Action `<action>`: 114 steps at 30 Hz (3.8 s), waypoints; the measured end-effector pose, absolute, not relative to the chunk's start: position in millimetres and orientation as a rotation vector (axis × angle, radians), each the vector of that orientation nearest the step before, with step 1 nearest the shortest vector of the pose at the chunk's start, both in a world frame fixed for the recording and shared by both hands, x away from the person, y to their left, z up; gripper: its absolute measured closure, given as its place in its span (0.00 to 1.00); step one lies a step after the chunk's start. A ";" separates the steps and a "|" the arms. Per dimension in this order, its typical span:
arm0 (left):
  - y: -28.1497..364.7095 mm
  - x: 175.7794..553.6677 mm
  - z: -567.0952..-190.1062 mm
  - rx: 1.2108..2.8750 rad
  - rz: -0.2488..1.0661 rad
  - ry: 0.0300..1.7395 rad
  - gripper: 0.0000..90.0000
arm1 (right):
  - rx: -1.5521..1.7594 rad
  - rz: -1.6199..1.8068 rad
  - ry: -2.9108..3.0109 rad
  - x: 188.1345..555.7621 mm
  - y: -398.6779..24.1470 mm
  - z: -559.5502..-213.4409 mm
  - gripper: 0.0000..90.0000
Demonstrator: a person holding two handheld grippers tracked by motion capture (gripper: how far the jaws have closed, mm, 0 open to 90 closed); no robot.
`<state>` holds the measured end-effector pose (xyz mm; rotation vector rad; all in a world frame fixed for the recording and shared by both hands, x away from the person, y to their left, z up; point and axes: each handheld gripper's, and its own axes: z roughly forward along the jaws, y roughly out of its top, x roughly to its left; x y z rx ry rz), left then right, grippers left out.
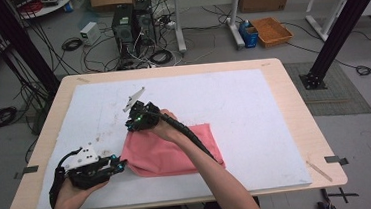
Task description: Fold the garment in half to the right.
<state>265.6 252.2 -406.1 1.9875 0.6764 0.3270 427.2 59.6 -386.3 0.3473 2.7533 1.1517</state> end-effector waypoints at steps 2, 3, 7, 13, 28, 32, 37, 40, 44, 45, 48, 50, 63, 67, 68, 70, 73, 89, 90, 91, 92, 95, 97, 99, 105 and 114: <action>245.9 267.8 -406.1 1.987 0.324 0.667 0.89 | 0.354 1.144 2.756 427.7 51.8 -384.5 0.95; 242.1 268.7 -406.4 1.985 0.317 0.663 0.89 | 0.357 1.146 2.748 428.5 47.8 -383.8 0.95; 222.9 273.5 -407.7 1.968 0.295 0.643 0.89 | 0.371 1.140 2.744 430.0 31.1 -380.8 0.95; 189.3 280.9 -409.0 1.980 0.273 0.599 0.89 | 0.392 1.122 2.726 430.6 3.5 -379.0 0.95; 110.0 296.1 -420.7 2.005 0.227 0.540 0.89 | 0.496 1.081 2.685 429.2 -69.2 -382.8 0.95; 95.4 297.3 -423.8 2.010 0.218 0.532 0.89 | 0.521 1.068 2.683 428.8 -84.0 -385.3 0.95; 80.8 298.6 -426.3 2.022 0.205 0.525 0.89 | 0.539 1.063 2.679 427.7 -98.4 -388.4 0.95; 71.7 298.8 -426.4 2.037 0.207 0.517 0.89 | 0.549 1.065 2.673 426.2 -104.5 -389.4 0.95; 60.3 299.7 -427.9 2.060 0.213 0.520 0.89 | 0.552 1.056 2.672 425.4 -111.2 -390.8 0.95; 58.1 299.9 -428.3 2.063 0.214 0.519 0.89 | 0.553 1.054 2.672 425.5 -112.9 -391.1 0.95; 52.8 300.6 -428.6 2.066 0.207 0.522 0.89 | 0.564 1.051 2.671 425.7 -117.6 -392.6 0.95; 49.2 300.6 -428.9 2.067 0.209 0.521 0.89 | 0.570 1.044 2.669 425.3 -120.6 -393.5 0.95; 27.8 299.4 -434.4 2.124 0.215 0.489 0.88 | 0.608 1.033 2.669 422.2 -142.5 -402.3 0.95; 23.9 298.6 -433.3 2.127 0.208 0.474 0.88 | 0.616 1.035 2.668 420.1 -148.3 -404.0 0.95; 23.0 298.7 -433.0 2.127 0.206 0.473 0.88 | 0.610 1.036 2.663 419.8 -149.7 -404.2 0.95; 21.3 299.1 -433.3 2.129 0.196 0.470 0.88 | 0.619 1.040 2.659 417.4 -151.9 -403.4 0.95; 17.8 300.9 -436.0 2.141 0.191 0.471 0.88 | 0.633 1.034 2.658 417.7 -155.8 -405.4 0.95; 0.7 296.4 -438.1 2.168 0.165 0.425 0.65 | 0.743 1.022 2.636 423.0 -175.0 -415.5 0.84; -0.2 295.8 -437.7 2.170 0.163 0.413 0.64 | 0.759 1.024 2.632 422.9 -176.7 -416.0 0.83; -0.8 295.3 -437.0 2.169 0.160 0.400 0.62 | 0.765 1.021 2.631 423.6 -179.3 -416.5 0.82; -1.4 294.4 -435.9 2.161 0.154 0.390 0.61 | 0.780 1.016 2.629 423.8 -181.5 -417.1 0.82; -0.8 291.9 -429.6 2.135 0.148 0.372 0.58 | 0.807 1.011 2.615 424.9 -188.2 -417.8 0.82; 1.7 290.9 -423.7 2.135 0.155 0.354 0.55 | 0.815 1.012 2.603 425.2 -192.2 -416.6 0.80; 5.4 288.8 -418.3 2.128 0.172 0.353 0.55 | 0.827 1.031 2.583 424.2 -194.9 -414.0 0.79; 14.1 288.0 -418.1 2.176 0.209 0.393 0.52 | 0.840 1.107 2.537 419.5 -195.3 -405.0 0.71; -16.7 292.7 -435.8 2.208 0.160 0.371 0.51 | 0.775 1.049 2.588 419.6 -172.0 -414.2 0.66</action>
